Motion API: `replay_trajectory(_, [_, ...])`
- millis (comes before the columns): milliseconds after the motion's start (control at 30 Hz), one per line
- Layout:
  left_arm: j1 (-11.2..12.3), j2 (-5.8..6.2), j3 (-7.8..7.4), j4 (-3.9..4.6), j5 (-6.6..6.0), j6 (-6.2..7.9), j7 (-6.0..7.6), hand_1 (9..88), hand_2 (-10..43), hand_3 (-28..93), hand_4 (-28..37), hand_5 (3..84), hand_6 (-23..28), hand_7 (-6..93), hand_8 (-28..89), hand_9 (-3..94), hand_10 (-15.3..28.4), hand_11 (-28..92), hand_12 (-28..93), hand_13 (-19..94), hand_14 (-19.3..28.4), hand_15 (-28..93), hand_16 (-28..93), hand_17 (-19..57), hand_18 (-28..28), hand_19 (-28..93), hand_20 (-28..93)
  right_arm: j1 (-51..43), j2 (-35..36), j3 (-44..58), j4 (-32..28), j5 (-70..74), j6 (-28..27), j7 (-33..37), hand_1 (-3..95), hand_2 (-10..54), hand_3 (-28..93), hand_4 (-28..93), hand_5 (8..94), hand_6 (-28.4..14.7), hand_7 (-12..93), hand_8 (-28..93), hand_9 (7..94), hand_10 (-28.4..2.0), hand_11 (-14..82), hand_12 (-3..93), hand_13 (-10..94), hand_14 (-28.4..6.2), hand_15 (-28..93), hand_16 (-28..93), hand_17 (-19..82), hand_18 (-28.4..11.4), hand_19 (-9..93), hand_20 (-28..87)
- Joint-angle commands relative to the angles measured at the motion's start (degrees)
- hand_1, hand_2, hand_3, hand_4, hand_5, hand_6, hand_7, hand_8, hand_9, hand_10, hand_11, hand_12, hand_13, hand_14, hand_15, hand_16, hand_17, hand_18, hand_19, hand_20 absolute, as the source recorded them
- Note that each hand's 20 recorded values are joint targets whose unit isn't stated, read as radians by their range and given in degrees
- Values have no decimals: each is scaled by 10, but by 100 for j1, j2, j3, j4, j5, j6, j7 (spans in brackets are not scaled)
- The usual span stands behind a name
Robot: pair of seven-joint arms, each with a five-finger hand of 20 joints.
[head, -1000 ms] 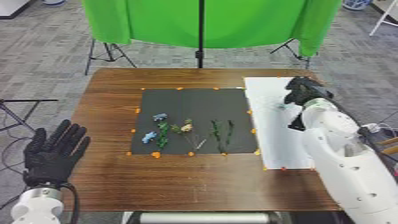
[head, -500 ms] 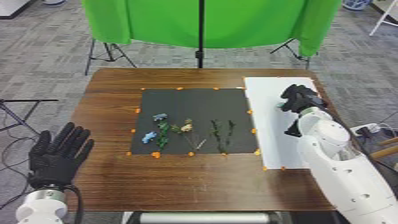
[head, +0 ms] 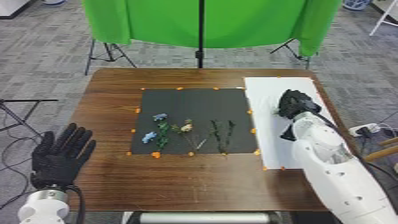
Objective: Arrange flowers
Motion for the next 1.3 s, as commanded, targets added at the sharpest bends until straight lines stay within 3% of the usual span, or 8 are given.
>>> replay_trajectory(33, [67, -29, 28, 13, 3, 33, -41, 295, 167, 707, -283, 486, 101, 112, -89, 441, 155, 215, 109, 386, 148, 379, -60, -60, 141, 389, 142, -81, 130, -243, -686, 126, 449, -255, 660, -95, 595, -282, 766, 23, 238, -17, 818, -83, 36, 299, 701, -58, 348, 445, 291, -182, 747, 424])
replay_trajectory(400, [77, -36, -16, -13, 2, 100, -55, 292, 166, 703, -283, 486, 101, 113, -90, 440, 156, 215, 109, 386, 148, 379, -60, -60, 141, 389, 142, 157, 32, -971, -1469, 400, 255, -943, 649, -95, 614, -283, 762, 18, 221, -17, 810, -88, 30, 296, 697, -61, 338, 444, 292, -185, 746, 422])
replay_trajectory(467, [71, -2, -16, -40, -88, 196, -15, 292, 165, 701, -283, 485, 101, 113, -89, 441, 156, 215, 109, 385, 149, 378, -60, -60, 141, 389, 143, 272, 3, -1198, -1459, 369, 213, -1043, 647, -95, 617, -283, 761, 17, 219, -17, 808, -89, 31, 296, 696, -62, 338, 443, 291, -186, 746, 421])
replay_trajectory(533, [18, 28, -10, -2, -86, 140, -30, 291, 164, 701, -283, 487, 102, 112, -90, 443, 156, 216, 109, 387, 149, 381, -60, -60, 141, 388, 142, 346, -4, -1401, -1405, 364, 261, -1097, 645, -95, 620, -283, 761, 17, 217, -16, 807, -89, 31, 295, 696, -61, 337, 442, 291, -186, 746, 421])
replay_trajectory(633, [39, 34, -38, -10, -71, 126, -38, 291, 163, 697, -283, 487, 102, 110, -90, 444, 155, 217, 108, 389, 150, 384, -61, -60, 141, 388, 142, 404, 9, -1650, -1332, 364, 165, -1159, 645, -95, 621, -283, 761, 16, 215, -16, 806, -90, 32, 294, 696, -61, 338, 441, 291, -186, 745, 420])
replay_trajectory(767, [86, 57, -101, -71, -157, 282, 27, 290, 162, 696, -283, 488, 102, 110, -90, 446, 156, 217, 108, 389, 150, 384, -62, -60, 141, 388, 143, 446, -45, -1864, -1183, 195, 28, -1282, 645, -95, 620, -283, 759, 15, 212, -16, 804, -91, 32, 293, 696, -60, 338, 439, 291, -186, 746, 419])
replay_trajectory(1167, [-50, 96, -24, -27, -207, 305, -7, 287, 160, 694, -283, 494, 104, 110, -90, 452, 157, 219, 107, 394, 150, 387, -64, -59, 142, 391, 143, 561, -179, -2165, -985, -120, -32, -1231, 646, -95, 618, -283, 748, 13, 204, -16, 791, -93, 35, 287, 696, -58, 338, 439, 291, -187, 748, 415])
replay_trajectory(1300, [-38, 120, -51, -58, -202, 327, 10, 286, 160, 694, -283, 495, 104, 113, -89, 453, 157, 221, 107, 394, 150, 389, -64, -59, 142, 392, 143, 548, -207, -2142, -1043, -40, -352, -1131, 636, -95, 618, -283, 719, 14, 186, -27, 760, -96, 68, 257, 689, -58, 339, 435, 289, -189, 750, 410])
